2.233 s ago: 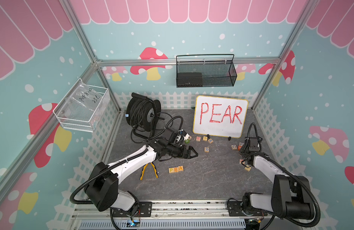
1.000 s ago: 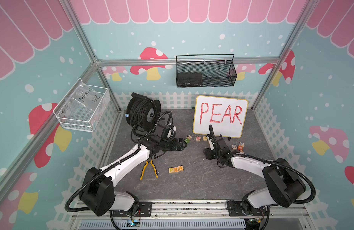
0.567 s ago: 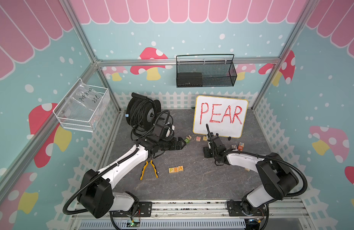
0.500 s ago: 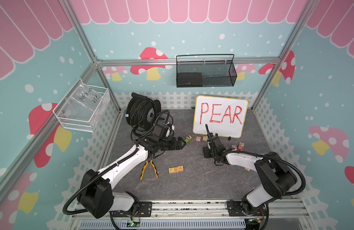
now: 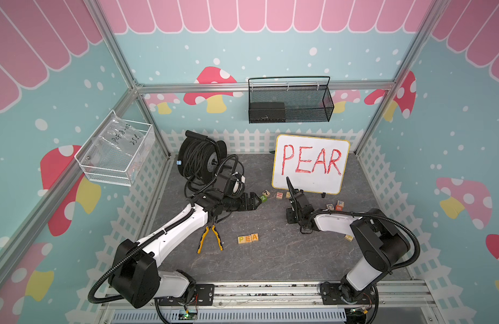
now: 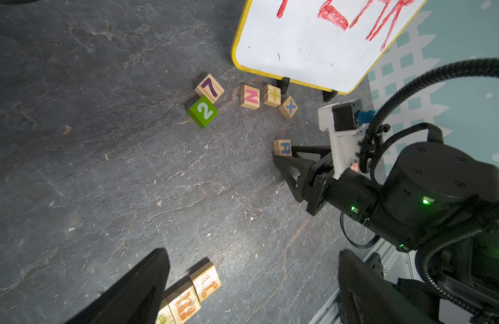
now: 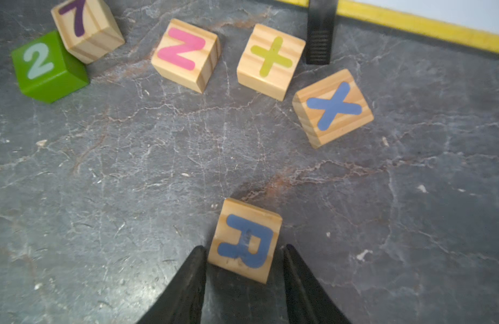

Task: Spell the uppercase word “pear” with letter blocks
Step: Pick up the letter block from the center of the board.

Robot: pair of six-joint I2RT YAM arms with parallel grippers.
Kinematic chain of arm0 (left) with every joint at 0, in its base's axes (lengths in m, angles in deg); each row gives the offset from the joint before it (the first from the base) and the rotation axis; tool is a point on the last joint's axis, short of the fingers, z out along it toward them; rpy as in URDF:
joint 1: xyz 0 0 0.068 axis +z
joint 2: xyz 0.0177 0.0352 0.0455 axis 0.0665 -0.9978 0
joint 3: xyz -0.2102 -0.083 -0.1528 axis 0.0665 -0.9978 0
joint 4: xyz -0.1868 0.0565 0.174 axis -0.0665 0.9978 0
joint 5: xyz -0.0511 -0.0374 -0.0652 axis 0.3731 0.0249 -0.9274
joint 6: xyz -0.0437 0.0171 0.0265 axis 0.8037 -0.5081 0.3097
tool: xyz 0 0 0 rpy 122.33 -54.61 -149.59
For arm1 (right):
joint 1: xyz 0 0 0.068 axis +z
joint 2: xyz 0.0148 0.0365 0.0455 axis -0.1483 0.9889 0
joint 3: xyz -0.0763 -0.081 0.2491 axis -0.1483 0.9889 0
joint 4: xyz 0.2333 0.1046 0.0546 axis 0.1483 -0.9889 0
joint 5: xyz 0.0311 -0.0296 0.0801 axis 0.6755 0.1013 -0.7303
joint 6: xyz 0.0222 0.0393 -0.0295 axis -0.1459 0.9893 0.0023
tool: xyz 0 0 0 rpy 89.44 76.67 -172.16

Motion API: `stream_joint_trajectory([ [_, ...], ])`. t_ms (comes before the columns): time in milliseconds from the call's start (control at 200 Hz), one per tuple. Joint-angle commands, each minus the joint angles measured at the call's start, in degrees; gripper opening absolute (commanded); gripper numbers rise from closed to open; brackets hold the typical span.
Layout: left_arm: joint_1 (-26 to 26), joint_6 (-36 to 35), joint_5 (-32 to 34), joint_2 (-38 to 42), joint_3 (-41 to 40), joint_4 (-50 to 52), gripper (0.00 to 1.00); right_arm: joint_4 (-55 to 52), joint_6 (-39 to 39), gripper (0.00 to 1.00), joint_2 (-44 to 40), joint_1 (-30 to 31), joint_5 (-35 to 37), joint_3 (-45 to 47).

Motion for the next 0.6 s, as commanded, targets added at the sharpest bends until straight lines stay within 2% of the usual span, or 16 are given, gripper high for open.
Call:
stream_joint_trajectory([
  [0, 0.40, 0.24, 0.07, 0.87, -0.22, -0.09, 0.96, -0.73, 1.33, 0.39, 0.92, 0.40, 1.64, -0.15],
  [245, 1.50, 0.15, -0.32, 0.39, -0.05, -0.09, 0.96, -2.93, -0.84, 0.29, -2.07, 0.70, 2.21, 0.33],
  [450, 1.86, 0.41, -1.71, -1.01, 0.37, -0.07, 0.96, -4.81, -10.98, 0.28, -11.88, 3.23, -4.03, 2.69],
  [596, 1.98, 0.59, -1.78, -1.13, 0.21, -0.36, 0.96, -8.64, -13.40, 0.26, -18.88, 6.45, -6.69, 5.45],
])
